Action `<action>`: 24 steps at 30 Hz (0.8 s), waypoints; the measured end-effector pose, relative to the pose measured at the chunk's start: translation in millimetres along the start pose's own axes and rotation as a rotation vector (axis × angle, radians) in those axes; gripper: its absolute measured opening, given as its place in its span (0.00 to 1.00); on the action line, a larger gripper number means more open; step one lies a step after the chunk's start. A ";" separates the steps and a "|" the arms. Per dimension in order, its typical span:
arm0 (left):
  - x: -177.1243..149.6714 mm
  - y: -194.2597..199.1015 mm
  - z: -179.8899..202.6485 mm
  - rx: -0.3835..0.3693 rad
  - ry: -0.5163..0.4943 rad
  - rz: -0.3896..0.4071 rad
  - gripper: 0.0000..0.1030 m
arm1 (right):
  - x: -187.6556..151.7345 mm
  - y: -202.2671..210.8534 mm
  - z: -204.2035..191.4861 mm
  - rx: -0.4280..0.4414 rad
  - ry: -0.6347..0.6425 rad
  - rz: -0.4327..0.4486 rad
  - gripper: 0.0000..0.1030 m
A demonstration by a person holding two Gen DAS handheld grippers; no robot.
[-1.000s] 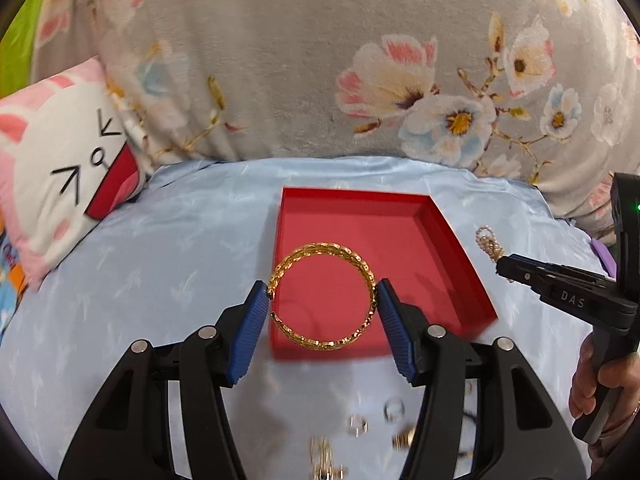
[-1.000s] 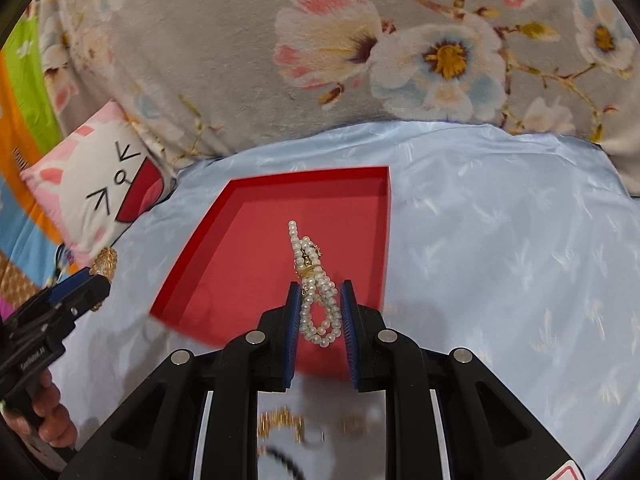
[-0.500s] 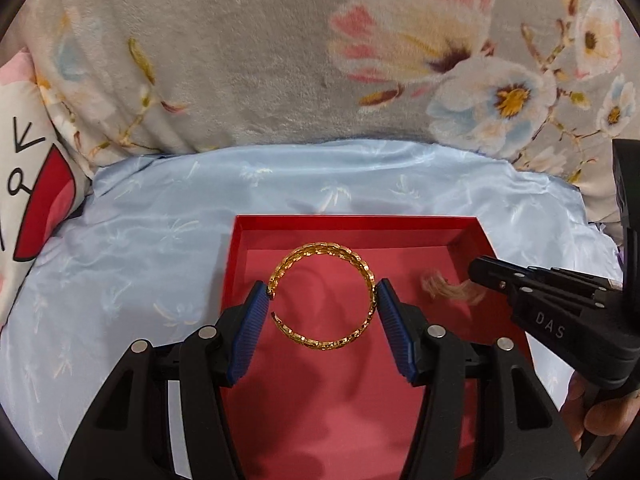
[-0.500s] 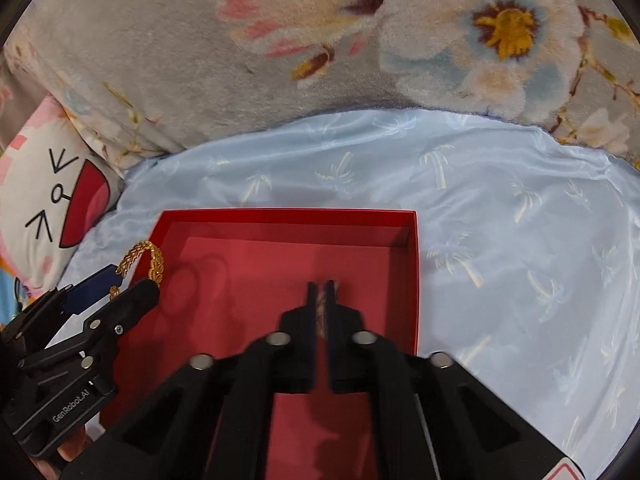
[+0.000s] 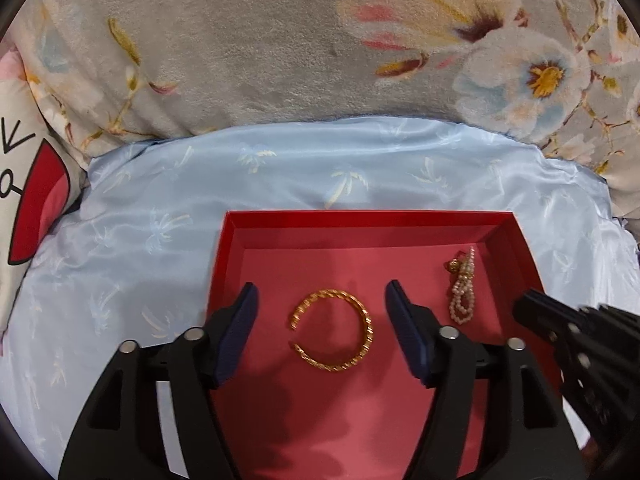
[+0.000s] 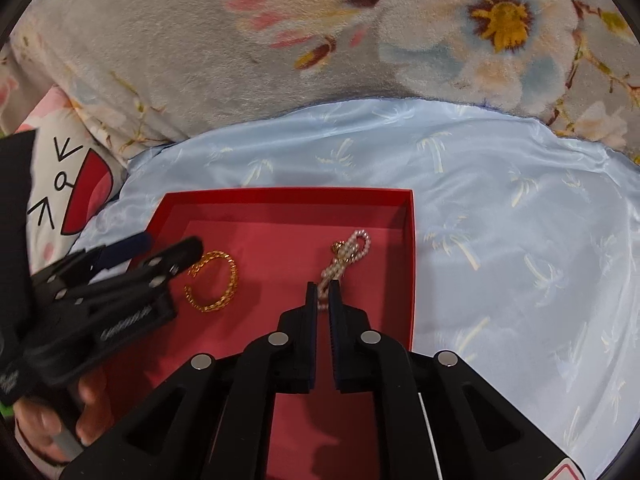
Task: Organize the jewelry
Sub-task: 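Carry the bangle and pearl bracelet into the red box and open both tools, then move the left tool to the gold clover-pendant chain and grasp it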
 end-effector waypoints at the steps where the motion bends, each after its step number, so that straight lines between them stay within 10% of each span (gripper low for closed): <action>1: 0.9 1.9 -1.5 0.015 -0.002 0.012 0.68 | -3.1 3.4 0.7 0.007 -0.002 0.004 0.11; 10: -23.9 65.4 -25.6 0.015 0.079 0.120 0.73 | -50.8 59.6 10.1 0.044 -0.008 0.082 0.33; 24: -186.2 151.9 -29.4 0.056 0.075 0.126 0.75 | -205.2 133.5 24.5 -0.026 0.025 0.108 0.47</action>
Point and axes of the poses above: each gripper's, at about its wrist camera, not at the fingertips, and y roughly against the way its jaws point, z to its right, x to its top, the point moved 7 cm from there along -y, roughly the way its jaws point, and after that the axes turned 11 degrees about -x, right-handed, at the moved point
